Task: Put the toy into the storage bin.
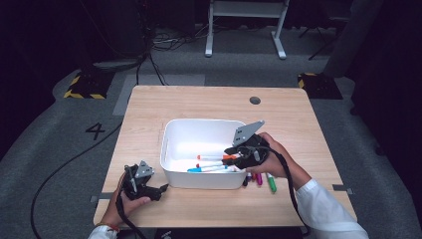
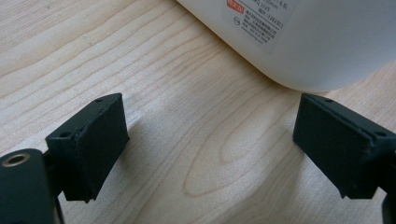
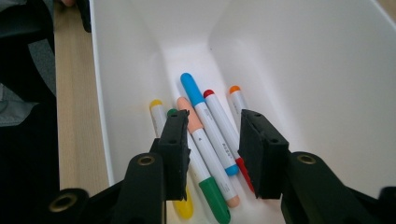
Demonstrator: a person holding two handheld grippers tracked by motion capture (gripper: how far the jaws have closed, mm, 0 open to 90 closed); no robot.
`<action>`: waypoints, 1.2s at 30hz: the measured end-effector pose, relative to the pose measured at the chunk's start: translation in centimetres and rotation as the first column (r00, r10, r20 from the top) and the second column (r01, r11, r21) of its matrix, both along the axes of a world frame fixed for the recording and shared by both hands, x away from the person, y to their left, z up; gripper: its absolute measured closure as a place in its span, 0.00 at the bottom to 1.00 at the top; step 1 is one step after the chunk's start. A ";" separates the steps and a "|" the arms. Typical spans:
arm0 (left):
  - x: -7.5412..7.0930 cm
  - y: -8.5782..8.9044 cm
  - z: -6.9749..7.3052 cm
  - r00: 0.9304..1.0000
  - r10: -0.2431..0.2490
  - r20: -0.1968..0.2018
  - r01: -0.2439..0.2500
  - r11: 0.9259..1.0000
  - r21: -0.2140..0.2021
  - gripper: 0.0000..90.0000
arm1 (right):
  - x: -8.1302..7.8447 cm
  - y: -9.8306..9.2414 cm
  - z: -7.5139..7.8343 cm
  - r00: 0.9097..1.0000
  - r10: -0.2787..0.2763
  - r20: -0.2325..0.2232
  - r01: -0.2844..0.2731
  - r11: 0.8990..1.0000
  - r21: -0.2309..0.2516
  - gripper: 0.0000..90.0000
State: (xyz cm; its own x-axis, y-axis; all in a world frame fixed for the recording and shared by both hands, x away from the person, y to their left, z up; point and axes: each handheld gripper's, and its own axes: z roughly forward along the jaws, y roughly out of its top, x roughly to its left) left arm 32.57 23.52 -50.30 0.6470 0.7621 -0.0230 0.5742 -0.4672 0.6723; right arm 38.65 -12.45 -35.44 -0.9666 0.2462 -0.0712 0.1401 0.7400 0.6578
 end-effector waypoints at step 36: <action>0.0 0.0 0.0 1.000 0.000 0.000 0.000 1.000 0.000 0.11 | -1.9 -14.8 -6.1 0.901 -0.432 0.041 0.429 0.901 0.064 0.50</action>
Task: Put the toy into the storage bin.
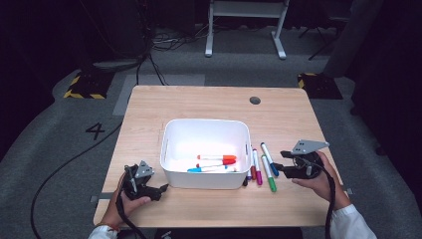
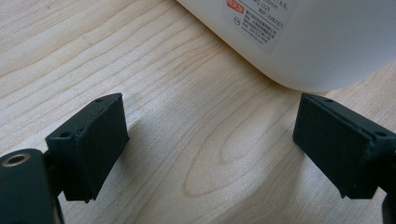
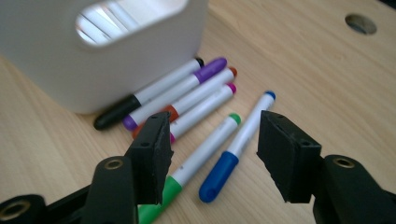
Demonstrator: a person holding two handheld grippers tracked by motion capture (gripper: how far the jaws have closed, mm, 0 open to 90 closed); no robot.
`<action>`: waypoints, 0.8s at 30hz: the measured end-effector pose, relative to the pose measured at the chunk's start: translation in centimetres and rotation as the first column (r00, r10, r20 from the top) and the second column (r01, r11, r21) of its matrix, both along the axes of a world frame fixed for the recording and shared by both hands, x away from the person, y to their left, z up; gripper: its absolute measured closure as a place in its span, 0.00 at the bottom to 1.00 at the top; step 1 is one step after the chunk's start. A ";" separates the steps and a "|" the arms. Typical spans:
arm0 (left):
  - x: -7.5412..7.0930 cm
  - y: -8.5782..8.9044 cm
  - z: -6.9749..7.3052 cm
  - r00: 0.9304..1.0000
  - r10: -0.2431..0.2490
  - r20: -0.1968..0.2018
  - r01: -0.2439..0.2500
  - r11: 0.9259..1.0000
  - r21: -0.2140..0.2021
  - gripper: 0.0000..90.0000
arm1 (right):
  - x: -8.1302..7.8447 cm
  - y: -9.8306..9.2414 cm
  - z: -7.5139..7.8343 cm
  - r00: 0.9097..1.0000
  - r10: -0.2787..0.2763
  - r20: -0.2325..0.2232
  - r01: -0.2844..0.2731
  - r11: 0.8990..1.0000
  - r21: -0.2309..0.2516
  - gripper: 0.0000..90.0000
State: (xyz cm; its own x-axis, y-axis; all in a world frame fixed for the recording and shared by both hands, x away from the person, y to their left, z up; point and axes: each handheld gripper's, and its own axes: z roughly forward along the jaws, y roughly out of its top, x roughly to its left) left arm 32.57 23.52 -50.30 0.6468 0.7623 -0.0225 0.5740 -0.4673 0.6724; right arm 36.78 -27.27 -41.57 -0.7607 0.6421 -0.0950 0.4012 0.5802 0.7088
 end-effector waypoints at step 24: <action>0.0 0.0 0.0 1.000 0.000 0.000 0.000 1.000 0.002 0.11 | 3.1 -0.9 -6.3 0.980 -0.142 -0.137 0.140 0.990 -0.024 0.60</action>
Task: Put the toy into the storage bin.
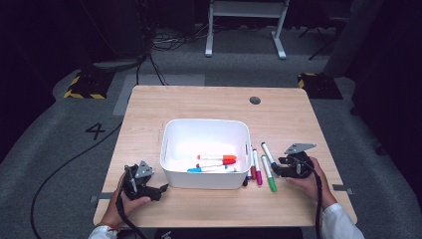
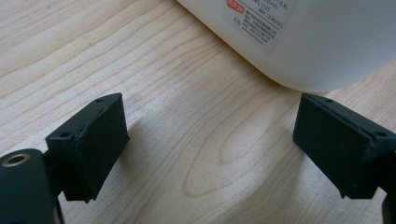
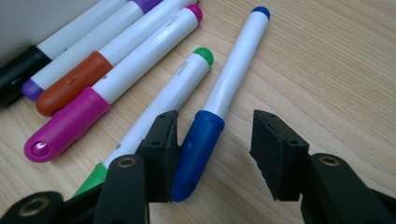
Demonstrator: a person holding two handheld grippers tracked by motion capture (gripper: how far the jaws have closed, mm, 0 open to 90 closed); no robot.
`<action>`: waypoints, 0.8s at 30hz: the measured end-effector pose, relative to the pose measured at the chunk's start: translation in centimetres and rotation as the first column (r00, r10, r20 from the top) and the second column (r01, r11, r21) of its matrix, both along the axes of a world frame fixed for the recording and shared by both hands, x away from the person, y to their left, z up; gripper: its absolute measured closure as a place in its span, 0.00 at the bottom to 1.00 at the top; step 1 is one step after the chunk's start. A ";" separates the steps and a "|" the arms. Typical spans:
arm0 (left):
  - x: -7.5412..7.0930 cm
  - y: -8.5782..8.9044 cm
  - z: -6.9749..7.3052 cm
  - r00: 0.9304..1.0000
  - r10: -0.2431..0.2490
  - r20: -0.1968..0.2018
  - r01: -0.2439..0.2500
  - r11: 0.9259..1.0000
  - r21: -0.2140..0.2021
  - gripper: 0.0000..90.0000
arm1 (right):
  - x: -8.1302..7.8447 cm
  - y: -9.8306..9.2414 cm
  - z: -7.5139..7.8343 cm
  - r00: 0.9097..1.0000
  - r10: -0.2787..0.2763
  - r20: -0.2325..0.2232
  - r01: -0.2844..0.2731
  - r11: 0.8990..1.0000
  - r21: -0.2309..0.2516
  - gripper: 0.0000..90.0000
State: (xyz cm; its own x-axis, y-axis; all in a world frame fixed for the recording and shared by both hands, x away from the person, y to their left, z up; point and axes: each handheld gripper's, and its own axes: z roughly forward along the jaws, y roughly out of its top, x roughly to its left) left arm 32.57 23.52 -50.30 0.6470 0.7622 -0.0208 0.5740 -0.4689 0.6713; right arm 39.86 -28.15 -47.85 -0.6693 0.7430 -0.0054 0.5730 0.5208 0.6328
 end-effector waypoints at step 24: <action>0.0 0.0 0.0 1.000 0.000 0.000 0.000 1.000 0.000 0.11 | 0.9 -1.9 -0.6 0.996 -0.087 0.029 0.086 0.995 0.041 0.83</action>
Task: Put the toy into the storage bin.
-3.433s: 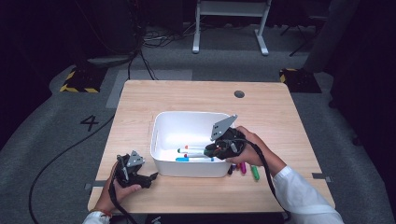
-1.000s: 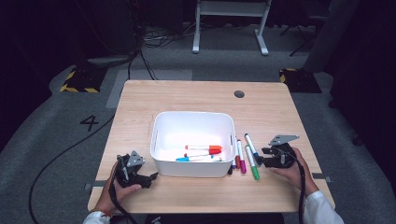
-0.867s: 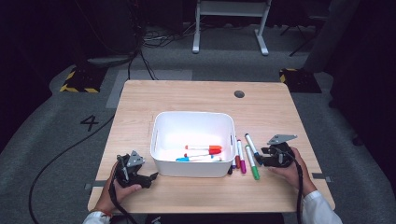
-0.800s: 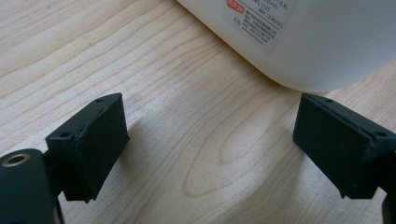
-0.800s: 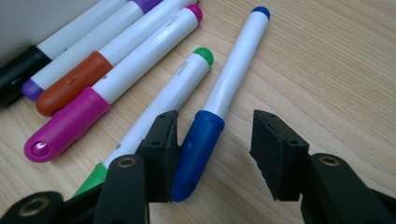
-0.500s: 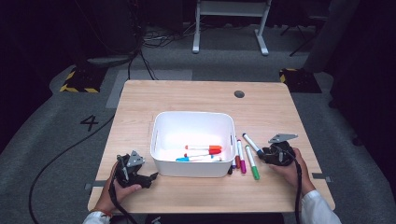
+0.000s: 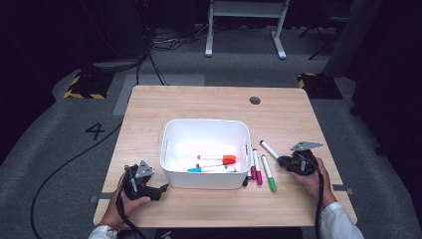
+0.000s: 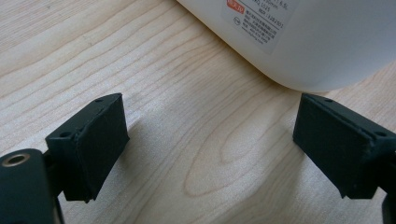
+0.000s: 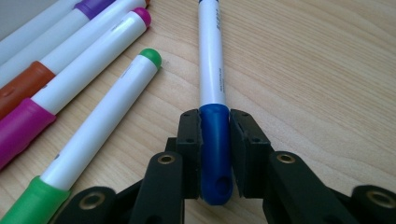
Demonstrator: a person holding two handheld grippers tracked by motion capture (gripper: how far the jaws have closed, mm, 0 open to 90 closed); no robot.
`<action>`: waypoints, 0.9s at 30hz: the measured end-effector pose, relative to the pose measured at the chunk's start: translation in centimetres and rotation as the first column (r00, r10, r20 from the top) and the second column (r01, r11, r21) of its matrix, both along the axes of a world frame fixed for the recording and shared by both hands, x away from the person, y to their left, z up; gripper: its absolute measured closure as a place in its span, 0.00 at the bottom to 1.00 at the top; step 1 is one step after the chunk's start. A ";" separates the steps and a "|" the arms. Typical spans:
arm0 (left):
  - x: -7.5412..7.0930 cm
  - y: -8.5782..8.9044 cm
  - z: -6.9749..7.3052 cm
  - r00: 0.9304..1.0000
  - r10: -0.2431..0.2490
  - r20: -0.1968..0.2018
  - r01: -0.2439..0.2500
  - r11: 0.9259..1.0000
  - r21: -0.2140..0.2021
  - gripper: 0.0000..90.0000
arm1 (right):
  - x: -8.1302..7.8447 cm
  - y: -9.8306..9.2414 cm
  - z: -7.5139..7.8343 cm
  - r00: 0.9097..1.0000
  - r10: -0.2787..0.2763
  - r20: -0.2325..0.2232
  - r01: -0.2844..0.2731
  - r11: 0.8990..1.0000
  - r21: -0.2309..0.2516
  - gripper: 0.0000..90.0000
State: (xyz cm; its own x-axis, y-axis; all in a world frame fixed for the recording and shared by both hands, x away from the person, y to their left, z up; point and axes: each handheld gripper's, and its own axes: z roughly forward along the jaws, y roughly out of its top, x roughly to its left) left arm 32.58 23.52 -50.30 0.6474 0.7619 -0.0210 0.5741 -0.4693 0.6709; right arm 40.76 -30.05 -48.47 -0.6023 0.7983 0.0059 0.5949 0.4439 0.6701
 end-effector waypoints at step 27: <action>0.0 0.0 0.0 1.000 0.000 0.000 0.000 1.000 0.000 0.11 | -1.3 1.0 11.4 0.966 0.139 0.220 -0.171 0.976 0.134 0.83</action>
State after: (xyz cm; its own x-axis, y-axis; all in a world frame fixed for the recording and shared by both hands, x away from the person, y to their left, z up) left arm 32.58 23.52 -50.30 0.6474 0.7618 -0.0214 0.5742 -0.4691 0.6710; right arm 39.47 -29.02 -37.07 -0.7189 0.6949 -0.0200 0.3673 0.4041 0.8377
